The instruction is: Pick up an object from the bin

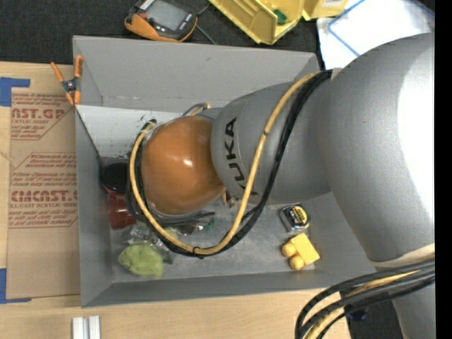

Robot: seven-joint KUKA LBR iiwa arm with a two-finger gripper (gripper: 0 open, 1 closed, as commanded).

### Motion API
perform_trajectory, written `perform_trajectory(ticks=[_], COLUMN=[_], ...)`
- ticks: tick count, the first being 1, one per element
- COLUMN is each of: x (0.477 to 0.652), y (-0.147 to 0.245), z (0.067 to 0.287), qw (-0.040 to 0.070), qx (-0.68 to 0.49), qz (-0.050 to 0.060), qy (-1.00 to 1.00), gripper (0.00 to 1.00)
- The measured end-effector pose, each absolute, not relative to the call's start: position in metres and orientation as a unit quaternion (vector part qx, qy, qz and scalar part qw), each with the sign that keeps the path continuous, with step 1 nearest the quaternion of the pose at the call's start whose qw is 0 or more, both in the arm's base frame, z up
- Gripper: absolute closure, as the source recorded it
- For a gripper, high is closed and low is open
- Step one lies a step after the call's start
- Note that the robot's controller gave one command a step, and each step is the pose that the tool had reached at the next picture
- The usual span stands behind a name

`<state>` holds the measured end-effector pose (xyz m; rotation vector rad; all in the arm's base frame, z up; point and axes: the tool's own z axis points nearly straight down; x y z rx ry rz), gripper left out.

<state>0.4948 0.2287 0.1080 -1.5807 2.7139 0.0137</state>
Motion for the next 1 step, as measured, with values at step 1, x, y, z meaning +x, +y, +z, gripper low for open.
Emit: perform_trajectory(ticks=[1], x=[0.4943], y=[0.2291], z=[0.1284], qw=[0.0], qx=[-0.503], qz=[0.005], qy=[0.864], gripper=[1.0])
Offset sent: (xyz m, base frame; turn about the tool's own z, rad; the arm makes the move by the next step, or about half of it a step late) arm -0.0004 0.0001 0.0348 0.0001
